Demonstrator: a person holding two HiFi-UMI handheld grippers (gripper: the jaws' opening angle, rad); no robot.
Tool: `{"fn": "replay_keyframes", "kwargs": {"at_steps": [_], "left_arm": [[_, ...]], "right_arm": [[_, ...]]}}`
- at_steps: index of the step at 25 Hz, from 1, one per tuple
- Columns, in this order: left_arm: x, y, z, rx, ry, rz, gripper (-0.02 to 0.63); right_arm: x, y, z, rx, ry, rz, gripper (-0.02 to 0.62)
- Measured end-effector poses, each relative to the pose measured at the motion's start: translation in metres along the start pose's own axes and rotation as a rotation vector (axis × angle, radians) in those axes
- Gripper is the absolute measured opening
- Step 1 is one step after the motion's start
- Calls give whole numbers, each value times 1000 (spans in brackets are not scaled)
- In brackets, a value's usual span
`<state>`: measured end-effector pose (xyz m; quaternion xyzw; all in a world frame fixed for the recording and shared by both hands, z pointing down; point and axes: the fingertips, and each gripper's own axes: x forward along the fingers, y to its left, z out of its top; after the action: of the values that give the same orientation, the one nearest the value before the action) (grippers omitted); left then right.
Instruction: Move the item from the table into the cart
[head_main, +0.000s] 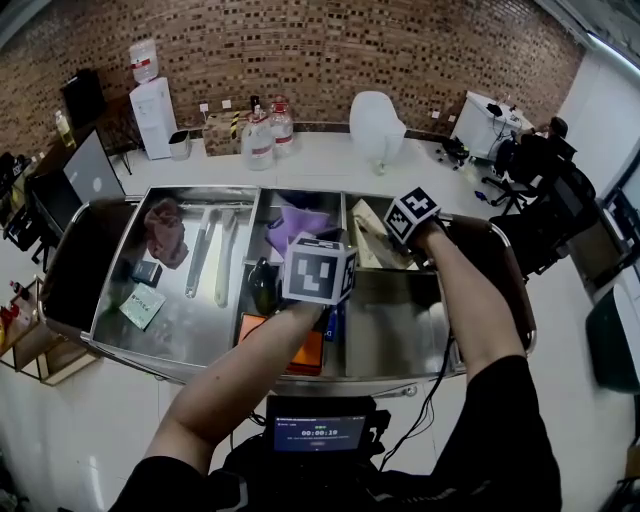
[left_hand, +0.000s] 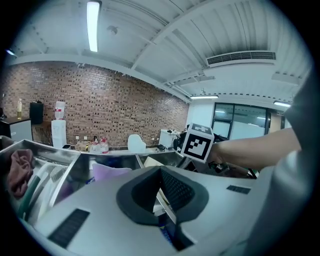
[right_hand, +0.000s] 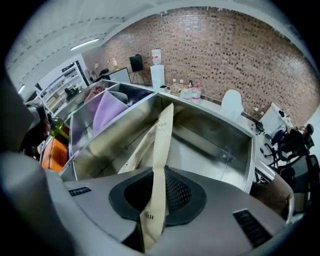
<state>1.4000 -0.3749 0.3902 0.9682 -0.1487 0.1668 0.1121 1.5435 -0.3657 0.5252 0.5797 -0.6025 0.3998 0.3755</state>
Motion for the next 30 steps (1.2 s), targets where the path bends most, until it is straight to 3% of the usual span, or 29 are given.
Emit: {"fn": "replay_keyframes", "kwargs": {"at_steps": [5, 10, 15, 17, 19, 24, 26, 28, 30], "left_arm": [[-1, -2, -7, -20, 24, -7, 3], [-5, 4, -6, -27, 25, -8, 3], [-5, -4, 1, -26, 1, -33, 3], [-13, -5, 3, -25, -4, -42, 3], [-23, -10, 6, -13, -12, -57, 3], [-47, -26, 19, 19, -68, -104, 3], [-61, -37, 30, 29, -110, -144, 3], [-85, -46, 36, 54, -174, -192, 3], [-115, -47, 34, 89, -246, -224, 4]], "right_arm": [[8, -7, 0, 56, 5, -21, 38], [15, -7, -4, 77, 35, -31, 93], [-10, -9, 4, 73, -30, -46, 112], [-20, 0, 9, 76, -56, -39, 175], [-31, 9, 12, 83, -95, -42, 175], [-77, 32, 25, 113, -260, -38, 168], [-110, 45, 31, 126, -378, -21, 85], [-145, 69, 33, 136, -531, 6, 72], [-174, 99, 27, 122, -672, 13, 9]]}}
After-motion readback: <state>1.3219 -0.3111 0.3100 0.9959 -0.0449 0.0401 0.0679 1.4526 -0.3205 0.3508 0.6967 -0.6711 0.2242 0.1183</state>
